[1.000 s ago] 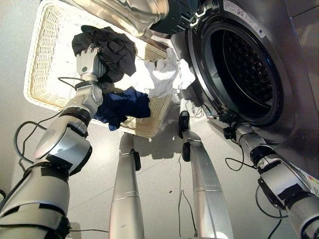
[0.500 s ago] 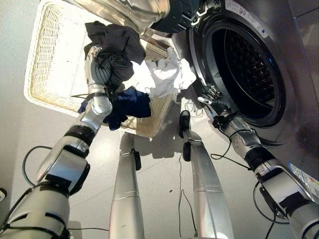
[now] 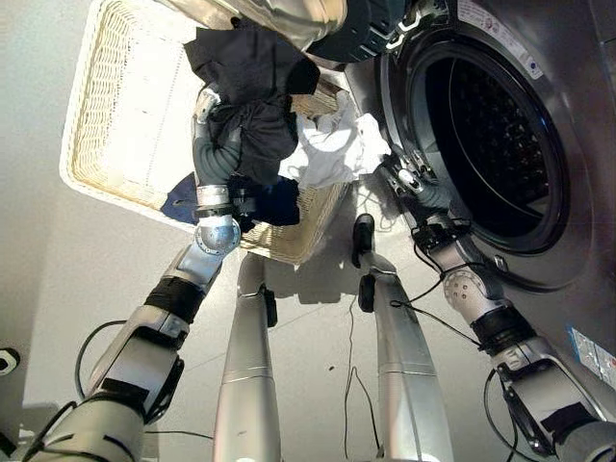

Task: Put the clothes into the washing machine.

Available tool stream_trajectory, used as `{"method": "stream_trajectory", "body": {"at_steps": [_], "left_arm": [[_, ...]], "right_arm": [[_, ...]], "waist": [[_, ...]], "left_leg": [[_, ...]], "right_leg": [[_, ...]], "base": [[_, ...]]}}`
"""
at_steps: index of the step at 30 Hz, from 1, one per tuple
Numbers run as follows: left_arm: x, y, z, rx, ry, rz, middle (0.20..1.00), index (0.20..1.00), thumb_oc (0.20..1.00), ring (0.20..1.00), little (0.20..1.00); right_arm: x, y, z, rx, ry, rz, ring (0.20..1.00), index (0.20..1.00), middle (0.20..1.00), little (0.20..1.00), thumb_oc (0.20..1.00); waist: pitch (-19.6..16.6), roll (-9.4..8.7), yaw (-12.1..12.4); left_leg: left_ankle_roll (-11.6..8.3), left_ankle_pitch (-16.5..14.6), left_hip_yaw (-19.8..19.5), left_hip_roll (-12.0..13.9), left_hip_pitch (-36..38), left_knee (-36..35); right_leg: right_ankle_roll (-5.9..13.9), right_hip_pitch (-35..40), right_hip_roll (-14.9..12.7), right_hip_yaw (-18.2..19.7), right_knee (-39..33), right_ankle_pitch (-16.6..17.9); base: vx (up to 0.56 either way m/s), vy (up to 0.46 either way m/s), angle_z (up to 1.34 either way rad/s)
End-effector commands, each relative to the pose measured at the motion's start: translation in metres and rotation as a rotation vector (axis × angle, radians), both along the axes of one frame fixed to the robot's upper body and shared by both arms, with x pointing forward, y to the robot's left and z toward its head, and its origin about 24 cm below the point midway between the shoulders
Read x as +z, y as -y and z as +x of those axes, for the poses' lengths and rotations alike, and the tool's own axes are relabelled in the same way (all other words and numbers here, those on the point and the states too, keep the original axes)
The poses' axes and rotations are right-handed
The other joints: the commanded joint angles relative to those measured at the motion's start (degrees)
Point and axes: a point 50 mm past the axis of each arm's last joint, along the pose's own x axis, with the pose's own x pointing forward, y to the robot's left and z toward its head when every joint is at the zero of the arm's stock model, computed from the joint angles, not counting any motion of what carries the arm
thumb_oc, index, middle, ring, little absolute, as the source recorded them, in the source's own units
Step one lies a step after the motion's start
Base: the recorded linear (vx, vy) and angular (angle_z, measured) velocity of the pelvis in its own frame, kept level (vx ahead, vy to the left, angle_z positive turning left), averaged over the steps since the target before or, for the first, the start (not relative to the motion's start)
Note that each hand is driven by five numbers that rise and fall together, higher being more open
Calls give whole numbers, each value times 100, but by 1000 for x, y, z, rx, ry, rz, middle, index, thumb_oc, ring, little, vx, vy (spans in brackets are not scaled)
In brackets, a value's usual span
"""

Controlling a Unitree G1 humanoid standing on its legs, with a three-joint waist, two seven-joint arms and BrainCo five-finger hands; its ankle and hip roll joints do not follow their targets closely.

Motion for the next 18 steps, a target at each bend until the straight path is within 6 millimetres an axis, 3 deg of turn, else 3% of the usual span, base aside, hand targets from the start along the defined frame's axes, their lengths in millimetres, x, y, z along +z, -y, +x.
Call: {"method": "stream_trajectory", "body": {"at_steps": [1, 7, 18], "left_arm": [[34, 26, -24, -220, 195, 78, 200, 200, 200, 200, 200], [41, 46, -36, -387, 194, 177, 200, 200, 200, 200, 200], [47, 75, -45, -480, 186, 318, 200, 200, 200, 200, 200]], "right_arm": [[12, -15, -17, 183, 95, 60, 1000, 1000, 1000, 1000, 1000], [29, -41, -30, 349, 176, 15, 1000, 1000, 1000, 1000, 1000], [57, -78, -44, 537, 294, 8, 1000, 1000, 1000, 1000, 1000]], "waist": [[-89, 7, 51], [-89, 22, 77], [-89, 89, 143]], "left_leg": [[379, -619, -47, -606, -18, 601], [418, -593, -61, -642, -8, 580], [439, -555, -79, -703, 3, 610]], "right_leg": [[328, 470, 355, -242, -1382, 1029], [354, 480, 323, -277, -1423, 1066], [385, 497, 260, -346, -1452, 1116]], "base": [[9, -18, 7], [2, -5, 1], [1, -2, 0]]}}
